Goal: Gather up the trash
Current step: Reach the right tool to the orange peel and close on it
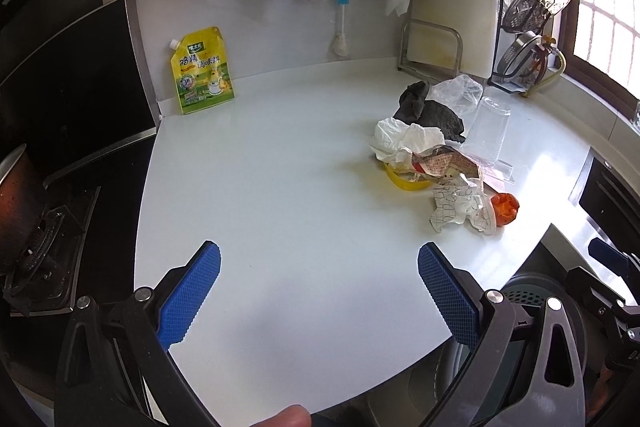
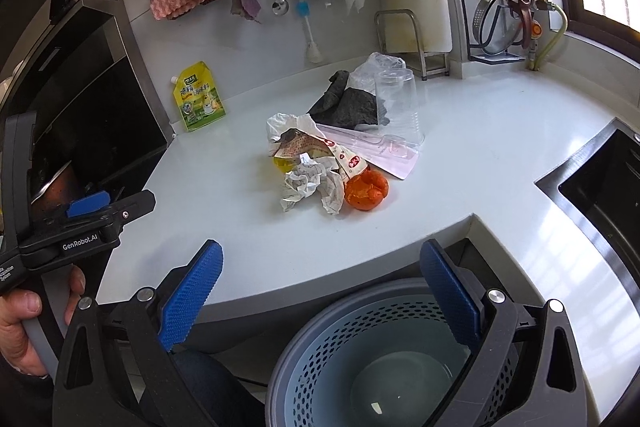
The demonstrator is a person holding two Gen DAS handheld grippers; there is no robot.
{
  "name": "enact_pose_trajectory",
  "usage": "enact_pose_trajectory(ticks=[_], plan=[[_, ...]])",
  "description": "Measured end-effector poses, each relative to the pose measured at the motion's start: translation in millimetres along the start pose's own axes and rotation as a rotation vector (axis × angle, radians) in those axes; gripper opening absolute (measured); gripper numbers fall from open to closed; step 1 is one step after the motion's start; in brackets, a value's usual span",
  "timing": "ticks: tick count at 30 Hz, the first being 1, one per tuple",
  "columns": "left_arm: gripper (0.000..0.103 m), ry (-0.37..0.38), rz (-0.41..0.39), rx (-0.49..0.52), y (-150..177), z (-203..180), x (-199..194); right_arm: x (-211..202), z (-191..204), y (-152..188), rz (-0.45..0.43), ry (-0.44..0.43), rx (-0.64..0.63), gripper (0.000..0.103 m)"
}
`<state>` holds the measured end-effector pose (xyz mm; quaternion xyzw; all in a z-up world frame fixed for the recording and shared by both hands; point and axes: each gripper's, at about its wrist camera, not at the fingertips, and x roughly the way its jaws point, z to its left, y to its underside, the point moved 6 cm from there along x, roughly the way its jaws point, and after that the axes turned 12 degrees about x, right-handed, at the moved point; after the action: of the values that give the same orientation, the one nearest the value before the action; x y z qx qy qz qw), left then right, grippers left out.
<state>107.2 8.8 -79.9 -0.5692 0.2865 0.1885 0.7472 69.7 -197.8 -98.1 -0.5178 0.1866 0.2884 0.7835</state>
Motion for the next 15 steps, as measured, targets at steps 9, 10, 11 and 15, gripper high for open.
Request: enact_pose_trajectory(ticks=[9,10,11,15], plan=[[0.097,0.092,0.024,0.041,-4.7,-18.7,26.4,44.0,-31.2,-29.9,0.024,0.073,0.01,0.09],[0.097,0.1,0.023,0.045,-5.8,-22.2,29.3,48.3,-38.1,-31.1,0.031,0.082,0.015,0.079],[0.097,0.106,0.024,0.043,-6.7,-24.3,32.4,54.1,-42.7,-31.9,0.047,0.089,0.015,0.071],[0.097,0.122,0.042,0.025,-5.0,-28.2,45.2,75.7,-53.2,-35.7,0.086,0.094,0.025,0.053]])
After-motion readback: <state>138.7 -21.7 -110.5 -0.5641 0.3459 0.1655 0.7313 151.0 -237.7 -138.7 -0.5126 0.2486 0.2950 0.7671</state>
